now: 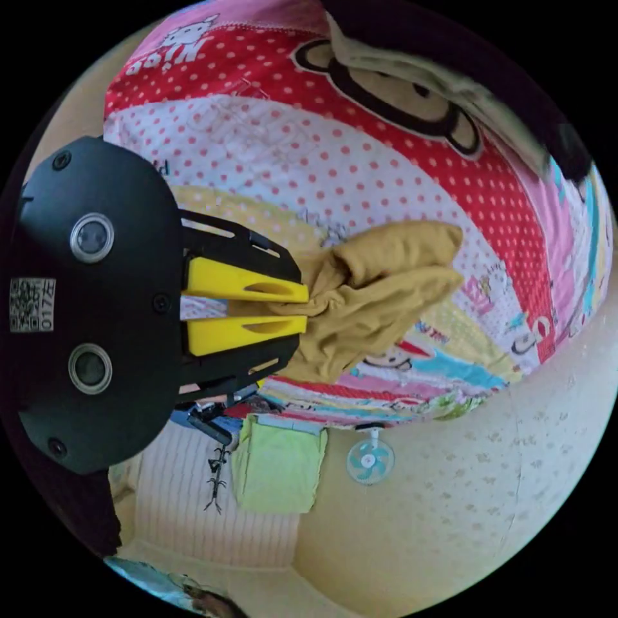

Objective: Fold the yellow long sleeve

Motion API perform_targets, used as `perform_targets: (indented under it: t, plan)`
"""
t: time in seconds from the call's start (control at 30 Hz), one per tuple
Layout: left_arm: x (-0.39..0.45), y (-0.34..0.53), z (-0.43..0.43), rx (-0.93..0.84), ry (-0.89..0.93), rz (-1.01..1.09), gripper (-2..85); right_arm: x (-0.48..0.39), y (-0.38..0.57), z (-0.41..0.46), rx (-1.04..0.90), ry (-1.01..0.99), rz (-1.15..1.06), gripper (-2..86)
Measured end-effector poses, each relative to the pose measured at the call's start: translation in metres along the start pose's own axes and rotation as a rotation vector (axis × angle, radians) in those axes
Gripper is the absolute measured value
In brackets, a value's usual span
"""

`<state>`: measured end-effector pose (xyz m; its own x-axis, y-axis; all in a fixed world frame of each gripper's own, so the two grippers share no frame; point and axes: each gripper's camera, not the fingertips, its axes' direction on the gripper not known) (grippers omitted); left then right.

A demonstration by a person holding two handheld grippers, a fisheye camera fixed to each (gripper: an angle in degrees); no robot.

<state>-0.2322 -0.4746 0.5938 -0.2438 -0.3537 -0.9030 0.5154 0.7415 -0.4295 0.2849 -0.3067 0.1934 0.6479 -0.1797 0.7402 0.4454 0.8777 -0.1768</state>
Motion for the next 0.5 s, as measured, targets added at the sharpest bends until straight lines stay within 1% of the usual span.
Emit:
perform_targets:
  t: [0.03, 0.07, 0.1, 0.13, 0.17, 0.23, 0.3, 0.37, 0.47, 0.5]
  plan:
    - [0.05, 0.001, 0.005, 0.016, -0.024, 0.134, 4.1, 0.014, 0.011, -0.012, 0.027, -0.077, 0.073, 0.5]
    - [0.075, 0.003, 0.011, 0.011, -0.04, 0.199, 4.1, 0.029, 0.024, -0.019, 0.046, -0.151, 0.143, 0.6]
    - [0.121, 0.01, 0.029, -0.02, -0.054, 0.319, 4.1, 0.036, 0.031, -0.022, 0.052, -0.187, 0.176, 0.7]
    - [0.161, 0.022, 0.054, -0.066, -0.048, 0.437, 4.2, 0.051, 0.045, -0.025, 0.061, -0.262, 0.236, 0.9]
    - [0.178, 0.029, 0.068, -0.096, -0.043, 0.489, 4.3, 0.065, 0.06, -0.025, 0.068, -0.353, 0.278, 1.2]
    - [0.224, 0.06, 0.121, -0.221, -0.037, 0.638, 5.6, 0.086, 0.083, -0.02, 0.055, -0.465, 0.362, 1.9]
    - [0.239, 0.079, 0.142, -0.272, 0.005, 0.701, 7.3, 0.103, 0.102, -0.018, 0.039, -0.499, 0.445, 2.9]
    - [0.239, 0.088, 0.147, -0.262, 0.033, 0.723, 9.4, 0.12, 0.12, -0.014, 0.011, -0.513, 0.512, 4.6]
    - [0.204, 0.075, 0.149, -0.198, -0.13, 0.604, 11.6, 0.132, 0.125, -0.003, -0.026, -0.594, 0.531, 7.2]
    - [0.178, 0.062, 0.149, -0.172, -0.208, 0.512, 12.6, 0.134, 0.124, -0.001, -0.031, -0.614, 0.532, 7.6]
